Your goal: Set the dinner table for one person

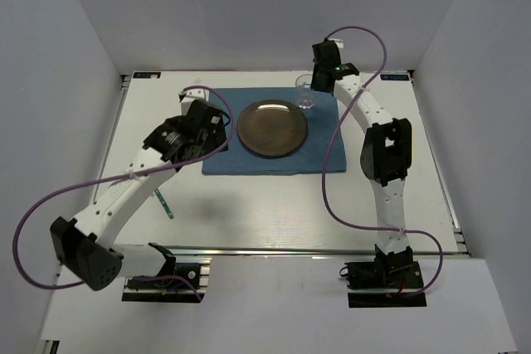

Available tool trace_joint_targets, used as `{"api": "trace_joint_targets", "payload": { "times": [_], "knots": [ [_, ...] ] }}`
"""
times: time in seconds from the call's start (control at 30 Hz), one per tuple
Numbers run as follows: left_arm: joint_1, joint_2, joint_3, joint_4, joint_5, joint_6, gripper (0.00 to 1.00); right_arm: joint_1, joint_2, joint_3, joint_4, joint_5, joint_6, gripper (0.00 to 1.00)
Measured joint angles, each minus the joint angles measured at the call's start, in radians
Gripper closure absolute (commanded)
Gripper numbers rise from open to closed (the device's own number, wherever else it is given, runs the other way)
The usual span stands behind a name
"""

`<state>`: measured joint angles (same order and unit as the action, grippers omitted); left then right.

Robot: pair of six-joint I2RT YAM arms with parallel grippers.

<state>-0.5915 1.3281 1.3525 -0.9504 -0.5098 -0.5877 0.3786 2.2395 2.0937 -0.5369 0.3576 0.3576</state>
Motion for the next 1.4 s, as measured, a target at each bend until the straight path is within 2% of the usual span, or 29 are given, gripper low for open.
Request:
{"api": "trace_joint_targets", "payload": {
  "times": [0.3, 0.47, 0.53, 0.57, 0.63, 0.67, 0.7, 0.77, 0.97, 1.03, 1.2, 1.3, 1.4],
  "knots": [
    [0.002, -0.219, -0.297, 0.037, -0.056, 0.057, 0.02, -0.143, 0.128, 0.138, -0.008, -0.052, -0.013, 1.0],
    [0.005, -0.239, -0.345, 0.049, -0.051, 0.058, 0.02, -0.154, 0.186, 0.175, 0.008, -0.09, -0.018, 0.99],
    [0.006, -0.239, -0.346, 0.063, -0.045, 0.058, 0.02, -0.154, 0.196, 0.175, 0.014, -0.104, -0.017, 0.89],
    [0.006, -0.239, -0.346, 0.069, -0.039, 0.06, 0.02, -0.154, 0.198, 0.175, 0.016, -0.107, -0.016, 0.69],
    [0.006, -0.238, -0.346, 0.076, -0.031, 0.064, 0.02, -0.152, 0.202, 0.175, 0.025, -0.117, -0.011, 0.5],
    [0.006, -0.236, -0.346, 0.079, -0.027, 0.065, 0.02, -0.152, 0.204, 0.175, 0.032, -0.119, -0.006, 0.33],
    [0.006, -0.235, -0.346, 0.082, -0.024, 0.066, 0.02, -0.152, 0.204, 0.175, 0.039, -0.121, -0.003, 0.3],
    [0.006, -0.232, -0.346, 0.088, -0.021, 0.068, 0.02, -0.152, 0.204, 0.177, 0.044, -0.123, 0.002, 0.11],
    [0.006, -0.23, -0.349, 0.091, -0.022, 0.068, 0.02, -0.152, 0.184, 0.183, 0.042, -0.125, 0.003, 0.11],
    [0.006, -0.23, -0.349, 0.086, -0.034, 0.059, 0.02, -0.156, 0.121, 0.13, 0.043, -0.134, 0.005, 0.11],
    [0.006, -0.239, -0.349, 0.058, -0.09, 0.024, 0.02, -0.193, -0.269, -0.248, 0.042, -0.14, 0.021, 0.11],
    [0.007, -0.263, -0.349, 0.058, -0.1, 0.02, 0.02, -0.239, -0.512, -0.452, 0.064, -0.083, 0.055, 0.11],
    [0.007, -0.278, -0.349, 0.06, -0.1, 0.02, 0.02, -0.282, -0.684, -0.662, 0.083, -0.012, 0.112, 0.11]
  ]
}}
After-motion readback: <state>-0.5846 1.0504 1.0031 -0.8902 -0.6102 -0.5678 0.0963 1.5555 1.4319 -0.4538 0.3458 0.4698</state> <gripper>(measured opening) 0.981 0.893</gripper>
